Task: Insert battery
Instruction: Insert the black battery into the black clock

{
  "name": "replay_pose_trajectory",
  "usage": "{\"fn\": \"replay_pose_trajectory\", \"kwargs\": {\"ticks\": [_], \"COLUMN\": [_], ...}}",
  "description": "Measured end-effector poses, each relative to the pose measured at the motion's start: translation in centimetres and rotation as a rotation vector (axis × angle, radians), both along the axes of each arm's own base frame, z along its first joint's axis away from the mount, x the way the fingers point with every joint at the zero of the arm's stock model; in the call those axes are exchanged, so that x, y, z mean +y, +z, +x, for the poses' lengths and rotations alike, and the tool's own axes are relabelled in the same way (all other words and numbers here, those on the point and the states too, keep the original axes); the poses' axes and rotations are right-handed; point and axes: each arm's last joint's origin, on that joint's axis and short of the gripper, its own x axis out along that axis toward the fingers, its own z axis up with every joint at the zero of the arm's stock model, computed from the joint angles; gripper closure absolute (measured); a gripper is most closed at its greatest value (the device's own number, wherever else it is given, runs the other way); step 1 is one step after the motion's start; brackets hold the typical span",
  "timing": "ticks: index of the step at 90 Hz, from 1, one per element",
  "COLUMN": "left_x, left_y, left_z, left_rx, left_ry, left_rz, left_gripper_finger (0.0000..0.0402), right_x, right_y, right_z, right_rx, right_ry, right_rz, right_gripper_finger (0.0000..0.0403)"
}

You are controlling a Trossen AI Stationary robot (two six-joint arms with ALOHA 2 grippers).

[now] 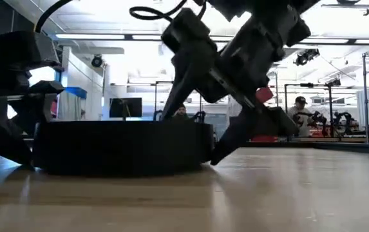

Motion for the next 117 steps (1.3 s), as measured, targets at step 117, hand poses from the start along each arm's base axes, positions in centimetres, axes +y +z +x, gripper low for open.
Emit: {"fn": "replay_pose_trajectory", "kwargs": {"ticks": [117], "left_x": [-0.8], "left_y": [0.1], "left_z": [-0.4], "left_rx": [-0.036], "left_ry": [-0.012], "left_rz": [0.004], "left_gripper_finger": [0.0197], "right_x": [0.0], "right_y": [0.7], "right_z": [0.7], "right_rx": [0.035], "right_ry": [-0.25], "right_rz": [-0.275], "right_gripper_finger": [0.011]}}
